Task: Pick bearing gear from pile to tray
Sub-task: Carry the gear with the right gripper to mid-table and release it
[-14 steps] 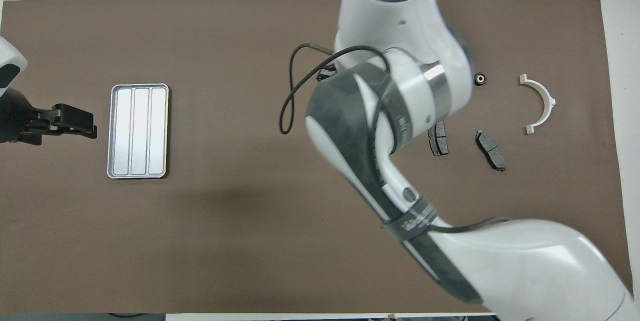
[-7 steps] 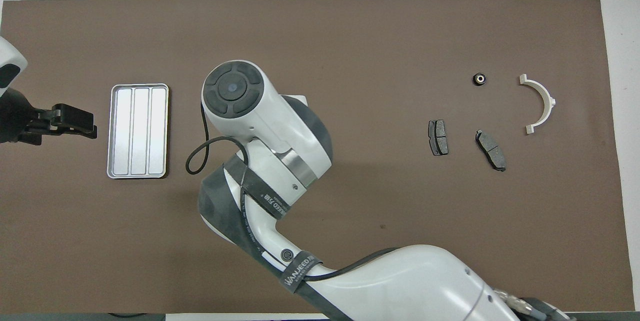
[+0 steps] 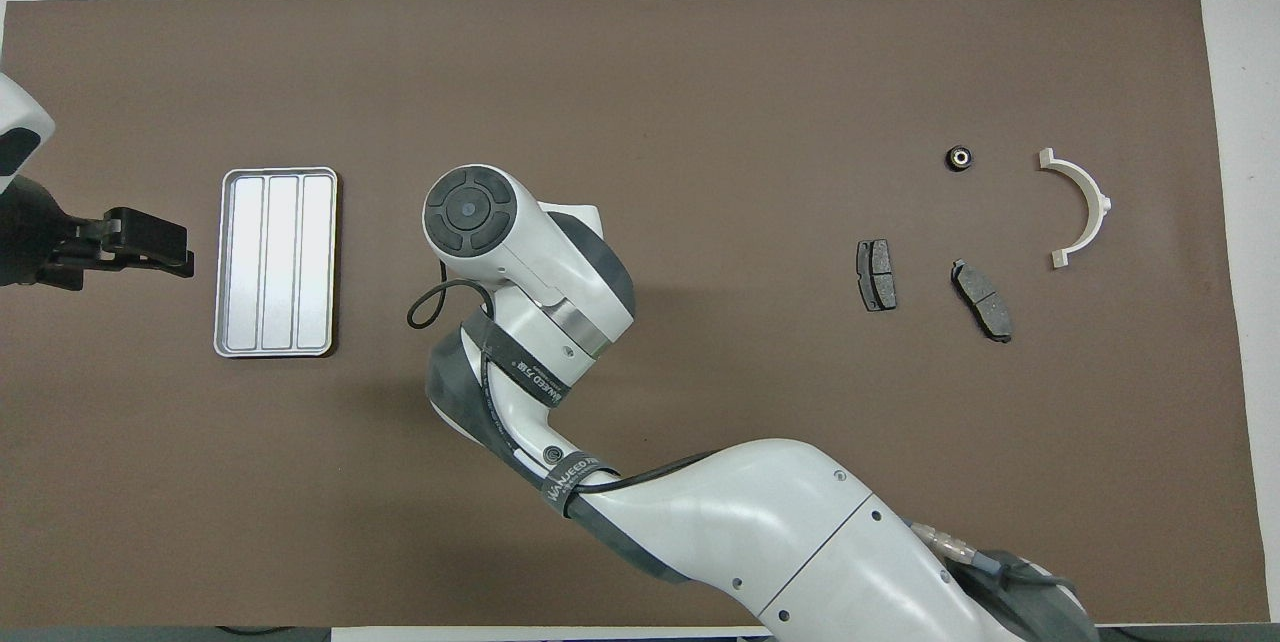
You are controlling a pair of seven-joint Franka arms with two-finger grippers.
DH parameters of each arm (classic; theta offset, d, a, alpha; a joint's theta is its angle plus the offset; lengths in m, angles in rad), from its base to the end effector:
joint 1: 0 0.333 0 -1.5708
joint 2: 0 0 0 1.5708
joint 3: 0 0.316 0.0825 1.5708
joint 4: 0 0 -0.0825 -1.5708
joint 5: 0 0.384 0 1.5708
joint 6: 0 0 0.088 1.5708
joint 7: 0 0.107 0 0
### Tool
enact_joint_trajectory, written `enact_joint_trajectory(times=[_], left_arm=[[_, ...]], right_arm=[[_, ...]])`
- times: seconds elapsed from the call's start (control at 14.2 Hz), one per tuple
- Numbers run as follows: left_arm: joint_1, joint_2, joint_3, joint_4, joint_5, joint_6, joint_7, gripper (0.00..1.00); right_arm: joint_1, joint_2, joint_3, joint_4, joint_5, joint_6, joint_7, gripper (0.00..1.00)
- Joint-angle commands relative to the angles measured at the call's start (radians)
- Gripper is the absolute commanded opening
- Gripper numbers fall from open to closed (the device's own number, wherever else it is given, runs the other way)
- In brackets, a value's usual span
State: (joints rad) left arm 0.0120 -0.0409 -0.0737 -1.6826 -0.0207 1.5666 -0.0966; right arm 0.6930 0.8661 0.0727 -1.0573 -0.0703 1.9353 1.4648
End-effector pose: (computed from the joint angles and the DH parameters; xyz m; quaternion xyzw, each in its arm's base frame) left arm 0.5369 -0.0361 0.5939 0.9991 0.0179 -0.0382 0.0058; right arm 0.5729 0.5181 0.3147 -0.9393 0.3431 -0.0078 0.0038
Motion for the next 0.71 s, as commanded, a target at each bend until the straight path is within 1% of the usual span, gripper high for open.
enact_joint_trajectory(times=[0.0, 0.14, 0.28, 0.35, 0.42, 0.49, 0.63], left_arm=[[-0.001, -0.019, 0.0, -0.012, 0.01, -0.011, 0.0, 1.0], [-0.001, -0.019, 0.0, -0.012, 0.01, -0.011, -0.002, 1.0], [-0.001, -0.019, 0.0, -0.012, 0.01, -0.011, 0.0, 1.0], [-0.001, -0.019, 0.0, -0.012, 0.01, -0.011, 0.0, 1.0], [-0.004, -0.019, -0.001, -0.012, 0.01, -0.011, -0.002, 1.0], [-0.004, -0.019, -0.001, -0.012, 0.01, -0.008, 0.0, 1.0], [-0.004, -0.019, -0.004, -0.012, 0.008, -0.004, -0.009, 1.0]], right_arm=[[-0.006, 0.01, 0.009, -0.035, -0.034, 0.066, 0.009, 0.0], [-0.006, 0.008, 0.009, -0.044, -0.034, 0.103, 0.011, 0.0], [-0.006, 0.008, 0.009, -0.043, -0.032, 0.084, 0.009, 0.0], [-0.009, 0.01, 0.007, -0.038, -0.035, 0.045, 0.009, 0.67], [-0.013, 0.01, 0.006, -0.024, -0.039, 0.003, 0.006, 1.0], [-0.021, 0.002, 0.006, -0.009, -0.039, -0.028, 0.002, 1.0], [-0.087, -0.019, 0.018, 0.019, -0.036, -0.138, -0.052, 1.0]])
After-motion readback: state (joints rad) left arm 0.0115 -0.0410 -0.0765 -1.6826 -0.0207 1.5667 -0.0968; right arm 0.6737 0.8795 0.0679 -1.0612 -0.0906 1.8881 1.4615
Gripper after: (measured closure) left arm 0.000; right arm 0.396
